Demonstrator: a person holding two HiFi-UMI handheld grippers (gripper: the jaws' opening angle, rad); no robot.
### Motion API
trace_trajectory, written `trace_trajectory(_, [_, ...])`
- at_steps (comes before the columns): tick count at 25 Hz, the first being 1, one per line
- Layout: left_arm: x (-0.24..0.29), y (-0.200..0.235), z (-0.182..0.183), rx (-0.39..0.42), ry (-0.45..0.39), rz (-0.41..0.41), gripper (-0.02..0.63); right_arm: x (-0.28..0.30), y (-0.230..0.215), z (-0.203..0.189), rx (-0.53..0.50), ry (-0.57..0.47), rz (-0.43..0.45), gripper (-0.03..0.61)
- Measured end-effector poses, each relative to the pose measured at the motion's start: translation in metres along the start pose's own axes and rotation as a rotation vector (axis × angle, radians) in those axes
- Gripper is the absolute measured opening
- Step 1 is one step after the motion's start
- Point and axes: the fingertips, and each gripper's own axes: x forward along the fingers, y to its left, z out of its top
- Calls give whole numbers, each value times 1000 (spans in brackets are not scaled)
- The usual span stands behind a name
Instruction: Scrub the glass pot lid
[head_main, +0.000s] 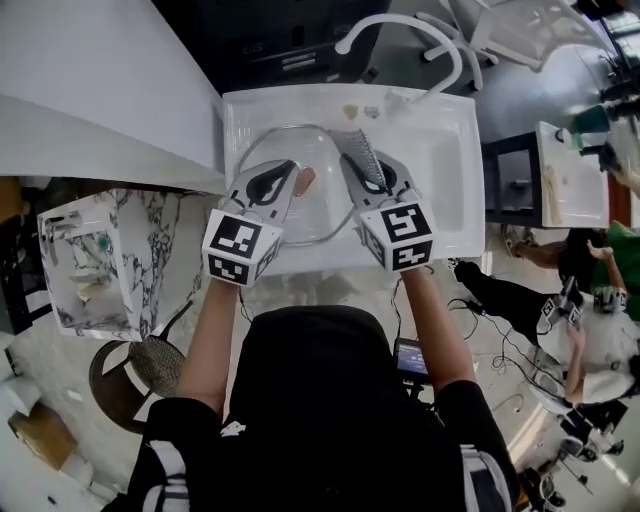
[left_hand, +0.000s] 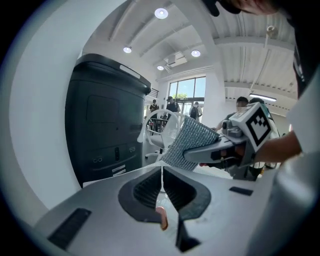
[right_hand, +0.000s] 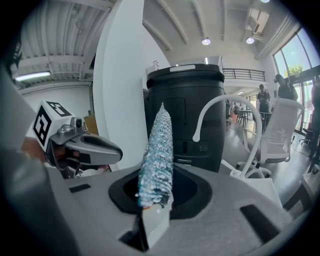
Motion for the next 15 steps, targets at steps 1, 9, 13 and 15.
trace_trajectory(1, [4, 1, -5, 7, 16, -2, 6, 3, -3, -3, 1, 9, 6, 66])
trace_trajectory(9, [26, 16, -35, -23, 96, -25, 6, 29, -13, -42, -10, 104, 53, 66])
trace_trajectory(13, [32, 17, -53, -26, 145, -53, 8, 38, -16, -54, 6, 122, 66, 66])
trace_trajectory(15, [34, 16, -62, -31, 167, -70, 8, 41, -19, -59, 7, 133, 72, 66])
